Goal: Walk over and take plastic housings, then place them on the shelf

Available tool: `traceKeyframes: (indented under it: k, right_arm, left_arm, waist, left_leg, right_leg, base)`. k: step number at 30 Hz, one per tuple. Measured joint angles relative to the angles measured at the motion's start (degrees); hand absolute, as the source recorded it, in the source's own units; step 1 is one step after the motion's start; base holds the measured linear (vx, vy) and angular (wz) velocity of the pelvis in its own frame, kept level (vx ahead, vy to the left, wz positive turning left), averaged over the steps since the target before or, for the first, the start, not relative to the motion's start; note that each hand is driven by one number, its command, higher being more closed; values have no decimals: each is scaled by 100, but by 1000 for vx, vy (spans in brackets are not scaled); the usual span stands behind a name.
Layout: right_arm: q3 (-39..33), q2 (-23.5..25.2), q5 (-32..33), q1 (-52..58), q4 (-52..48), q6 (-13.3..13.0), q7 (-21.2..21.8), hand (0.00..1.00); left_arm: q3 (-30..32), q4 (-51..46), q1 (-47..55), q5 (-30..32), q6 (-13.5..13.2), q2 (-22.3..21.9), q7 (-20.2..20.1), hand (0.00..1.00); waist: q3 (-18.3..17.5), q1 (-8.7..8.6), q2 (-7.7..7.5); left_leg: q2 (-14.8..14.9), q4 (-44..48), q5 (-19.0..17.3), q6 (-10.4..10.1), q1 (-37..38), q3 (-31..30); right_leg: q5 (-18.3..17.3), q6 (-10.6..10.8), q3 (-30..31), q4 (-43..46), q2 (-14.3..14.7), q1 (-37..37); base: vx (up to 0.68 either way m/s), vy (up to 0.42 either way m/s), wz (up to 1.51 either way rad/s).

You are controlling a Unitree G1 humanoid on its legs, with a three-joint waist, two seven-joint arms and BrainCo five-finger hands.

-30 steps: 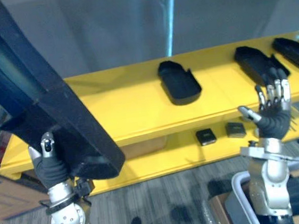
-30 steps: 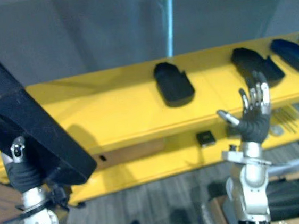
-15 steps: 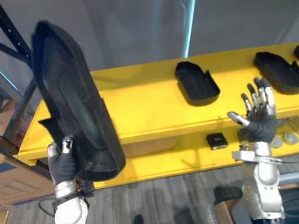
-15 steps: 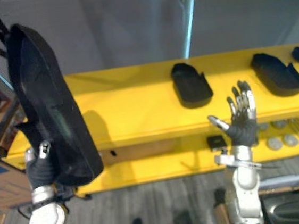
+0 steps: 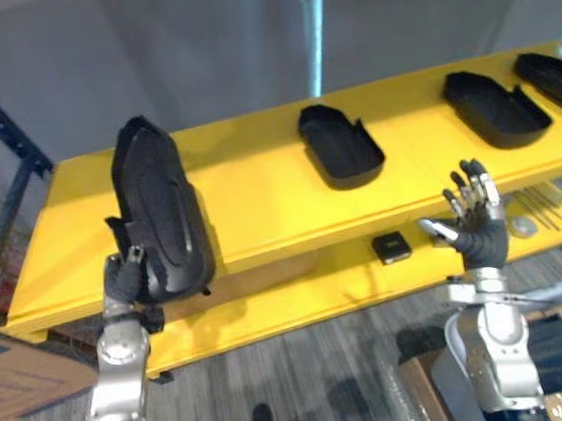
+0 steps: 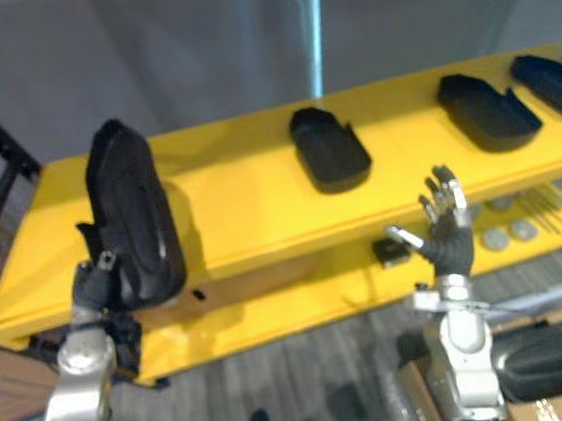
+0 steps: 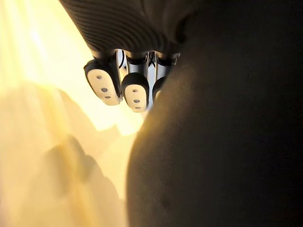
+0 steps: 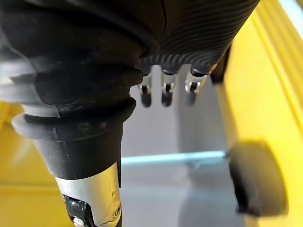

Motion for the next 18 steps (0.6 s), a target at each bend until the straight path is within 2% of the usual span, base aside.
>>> traceKeyframes:
  k: [3,5,7,10,12,13,16,18]
  right_arm:
    - [12,-31,158,145,-15,65,25,0]
    - [51,-32,232,289,-23,79,49,0]
    - [255,-28,282,404,-30,78,109,0]
    - [451,-19,282,439,-96,74,110,0]
    - [543,-10,287,456,-185,72,78,0]
    - [559,-9,294,464,-236,72,58,0]
    - [595,-8,375,494,-366,68,-127,0]
    - [658,-8,428,540,-414,72,-206,0]
  left_arm:
    - [-5,386,-578,-212,103,268,32,100]
    - [-10,577,-956,-232,217,375,73,100]
    - [-12,782,-1382,-230,447,564,160,100]
    - [-17,1026,-1721,-218,713,729,161,100]
    - [-30,1230,-1944,-154,1033,790,140,100]
    - [-40,1281,-1978,-145,1106,827,139,100]
    - [-213,1548,-2209,80,1536,981,101,100]
    - [-221,1686,-2397,156,1719,991,96,100]
  waist:
    - [158,-133,41]
    - [224,-152,50]
    - [351,-276,24]
    - [387,-322,2]
    - [411,-352,-21]
    - [416,-358,-21]
    - [594,-410,-11]
    - [727,-419,-17]
  left_leg:
    - [48,-1,-26,35,2,160]
    - [62,-1,-26,37,-20,259]
    - [52,0,-15,21,-8,304]
    - [55,5,-8,17,-55,369]
    - [58,27,5,9,-80,455]
    - [61,28,12,13,-92,477]
    - [94,29,20,0,-90,488]
    - [135,29,32,-18,-88,503]
  right_leg:
    - [8,13,141,71,23,-118]
    - [45,41,266,79,35,-214]
    - [64,54,322,71,28,-226]
    - [83,68,403,61,34,-308]
    - [84,67,426,57,33,-357]
    - [84,66,434,57,35,-380]
    - [98,46,456,58,69,-397]
    - [117,17,479,57,116,-414]
  base:
    - [-49,0,-24]
    - [-33,3,-27]
    - [5,6,-10]
    - [17,-2,-9]
    - [36,-10,-4]
    - [26,-13,-6]
    - [6,-19,-4]
    - [-25,-22,-11]
